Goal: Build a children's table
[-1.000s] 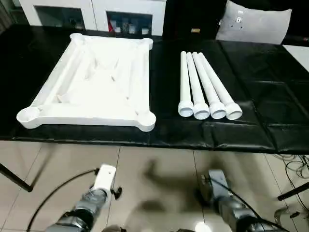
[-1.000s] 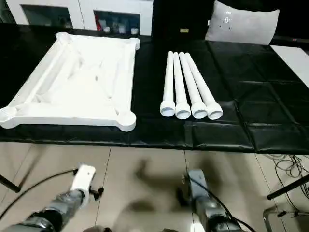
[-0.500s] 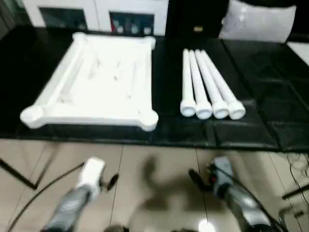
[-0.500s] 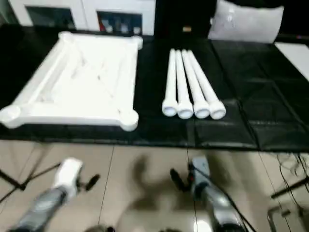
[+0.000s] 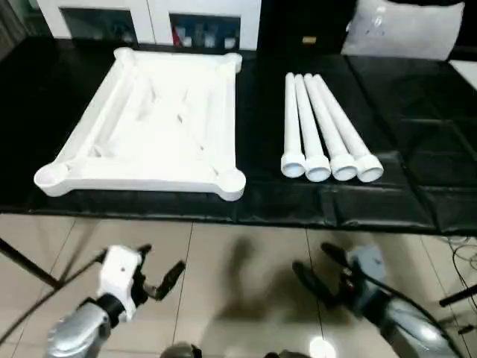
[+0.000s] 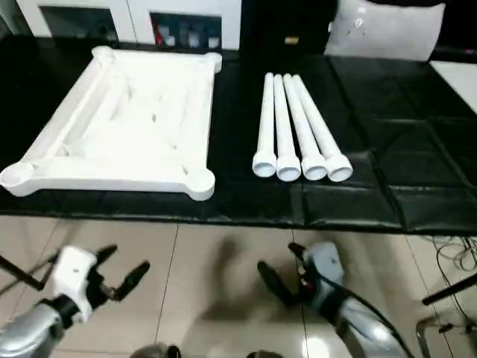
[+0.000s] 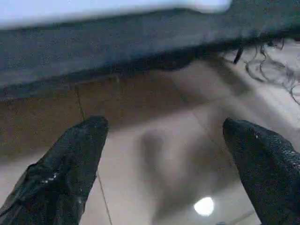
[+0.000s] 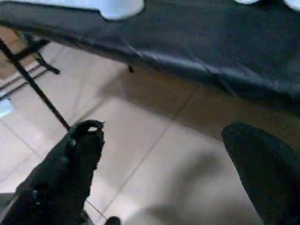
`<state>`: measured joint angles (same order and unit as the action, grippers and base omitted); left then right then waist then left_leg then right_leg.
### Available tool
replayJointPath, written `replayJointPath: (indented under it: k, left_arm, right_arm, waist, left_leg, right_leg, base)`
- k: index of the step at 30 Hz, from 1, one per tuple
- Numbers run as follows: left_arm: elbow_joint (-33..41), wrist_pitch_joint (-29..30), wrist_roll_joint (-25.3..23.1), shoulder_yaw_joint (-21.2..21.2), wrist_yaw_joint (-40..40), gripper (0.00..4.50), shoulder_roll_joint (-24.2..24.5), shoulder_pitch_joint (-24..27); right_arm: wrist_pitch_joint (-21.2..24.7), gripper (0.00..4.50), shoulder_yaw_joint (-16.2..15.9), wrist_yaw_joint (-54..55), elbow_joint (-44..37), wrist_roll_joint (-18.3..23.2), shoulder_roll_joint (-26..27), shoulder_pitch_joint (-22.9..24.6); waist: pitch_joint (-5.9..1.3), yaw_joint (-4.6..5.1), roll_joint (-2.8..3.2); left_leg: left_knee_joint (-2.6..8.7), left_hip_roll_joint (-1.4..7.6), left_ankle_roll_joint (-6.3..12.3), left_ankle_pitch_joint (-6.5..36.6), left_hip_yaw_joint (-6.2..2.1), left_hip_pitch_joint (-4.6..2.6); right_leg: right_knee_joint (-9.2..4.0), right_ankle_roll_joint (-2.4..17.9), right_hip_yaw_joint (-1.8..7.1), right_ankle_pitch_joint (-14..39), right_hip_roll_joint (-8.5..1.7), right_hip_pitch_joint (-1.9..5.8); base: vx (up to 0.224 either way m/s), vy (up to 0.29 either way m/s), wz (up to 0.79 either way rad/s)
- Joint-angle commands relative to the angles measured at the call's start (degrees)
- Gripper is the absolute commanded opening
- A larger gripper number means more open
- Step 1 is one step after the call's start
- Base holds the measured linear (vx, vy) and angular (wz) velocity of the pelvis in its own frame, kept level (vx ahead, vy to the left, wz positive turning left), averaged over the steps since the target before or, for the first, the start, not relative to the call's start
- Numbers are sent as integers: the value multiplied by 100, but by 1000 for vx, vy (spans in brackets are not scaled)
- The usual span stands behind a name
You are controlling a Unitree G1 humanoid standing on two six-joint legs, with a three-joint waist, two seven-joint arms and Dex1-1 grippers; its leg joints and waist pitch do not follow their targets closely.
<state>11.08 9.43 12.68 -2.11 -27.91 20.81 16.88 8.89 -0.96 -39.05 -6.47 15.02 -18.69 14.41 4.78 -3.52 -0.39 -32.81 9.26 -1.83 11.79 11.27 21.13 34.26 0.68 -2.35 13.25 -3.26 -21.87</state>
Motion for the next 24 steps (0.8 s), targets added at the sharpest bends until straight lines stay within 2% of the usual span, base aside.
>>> replayJointPath:
  k: [1,2,3,5,6,8,11,12,15,17,18,19,20,21,22,23,24]
  left_arm:
    - [456,391,123,-85,128,443,29,111]
    - [704,539,193,-128,227,443,10,158]
    - [1125,810,296,-199,408,443,-18,190]
    - [1428,1047,392,-270,564,443,-54,175]
    - [1594,1201,443,-319,669,443,-93,165]
    - [1857,1429,542,-415,813,443,-148,154]
    - [2074,1572,556,-463,909,443,-173,130]
    - [2122,1612,576,-487,956,443,-190,95]
    - [2179,2058,756,-718,1322,443,-289,-415]
    - [2047,2148,810,-744,1482,443,-375,-933]
    - [1934,2105,704,-693,1507,443,-370,-1094]
    - [1700,2036,471,-573,1559,443,-356,-1422]
    - [1349,1932,210,-431,1611,443,-336,-1798]
    - [1145,1869,66,-352,1638,443,-325,-2005]
    - [743,1777,58,-285,1659,443,-436,-2337]
    - [659,1788,96,-284,1656,443,-469,-2395]
    - [659,1788,96,-284,1656,443,-469,-2395]
  right_arm:
    - [305,450,64,81,-443,165,-68,102]
    - [403,450,151,142,-649,235,-83,172]
    - [556,450,357,324,-930,345,-69,210]
    - [684,450,550,533,-1116,427,-37,178]
    - [801,450,665,671,-1258,490,-24,165]
    - [978,450,824,875,-1603,622,6,152]
    - [1139,450,916,1062,-1891,698,57,163]
    - [1173,450,920,1108,-1951,668,60,170]
    - [1429,450,940,1359,-2195,612,74,3]
    - [1613,450,1051,1563,-2199,971,234,-284]
    - [1583,450,1047,1628,-2129,921,261,-382]
    - [1521,450,1035,1753,-1973,781,291,-590]
    - [1398,450,973,1887,-1759,543,338,-788]
    - [1324,450,935,1961,-1636,408,368,-893]
    - [1307,450,931,2076,-1401,411,504,-1073]
    - [1316,450,933,2099,-1360,440,545,-1107]
    - [1316,450,933,2099,-1360,440,545,-1107]
  waist:
    - [-267,-26,46]
    - [-275,-32,44]
    - [-300,-43,44]
    - [-278,-45,47]
    - [-290,-56,6]
    - [-293,-78,40]
    - [-324,-103,30]
    - [-320,-113,-2]
    - [-343,-163,8]
    - [-320,-165,-28]
    - [-342,-163,61]
    - [-349,-143,18]
    - [-355,-108,-37]
    - [-369,-112,9]
    - [-383,-114,116]
    - [-397,-90,52]
    - [-423,-103,39]
  left_leg:
    - [428,496,482,993,-235,-34]
    - [414,487,529,846,-238,-22]
    - [404,488,560,785,-241,-38]
    - [406,475,557,853,-235,-39]
    - [399,460,525,931,-232,-41]
    - [400,459,451,976,-238,-62]
    - [377,450,376,903,-240,-71]
    - [372,439,367,884,-232,-73]
    - [355,423,225,875,-235,-96]
    - [362,408,146,1036,-239,-99]
    - [353,408,58,1166,-250,-132]
    - [354,404,-35,1235,-253,-137]
    - [359,407,-50,1183,-249,-115]
    - [353,383,-144,1222,-244,-162]
    - [345,366,-204,1256,-257,-171]
    - [344,363,-271,1288,-254,-144]
    - [344,381,-274,1196,-269,-117]
  right_leg:
    - [-395,1100,338,187,-507,175]
    - [-367,1143,330,-49,-512,207]
    - [-352,1183,314,-151,-507,219]
    - [-376,1240,304,-37,-502,207]
    - [-385,1220,301,195,-506,226]
    - [-403,1128,303,479,-501,218]
    - [-394,976,303,553,-484,215]
    - [-405,902,303,594,-469,202]
    - [-374,822,305,638,-459,188]
    - [-399,757,309,916,-459,161]
    - [-389,723,317,1089,-458,143]
    - [-402,629,304,1186,-434,139]
    - [-399,592,307,1132,-427,161]
    - [-396,526,305,1225,-415,110]
    - [-386,531,307,1220,-425,101]
    - [-393,538,310,1149,-433,131]
    - [-363,577,311,925,-456,175]
  base:
    - [0,0,0]
    - [0,0,0]
    - [0,0,0]
    - [0,0,0]
    - [0,0,0]
    - [0,0,0]
    - [0,0,0]
    - [0,0,0]
    - [0,0,0]
    - [0,0,0]
    - [0,0,0]
    - [0,0,0]
    - [0,0,0]
    - [-52,13,-2]
    - [-52,13,-2]
    - [-52,10,-2]
    - [0,0,0]
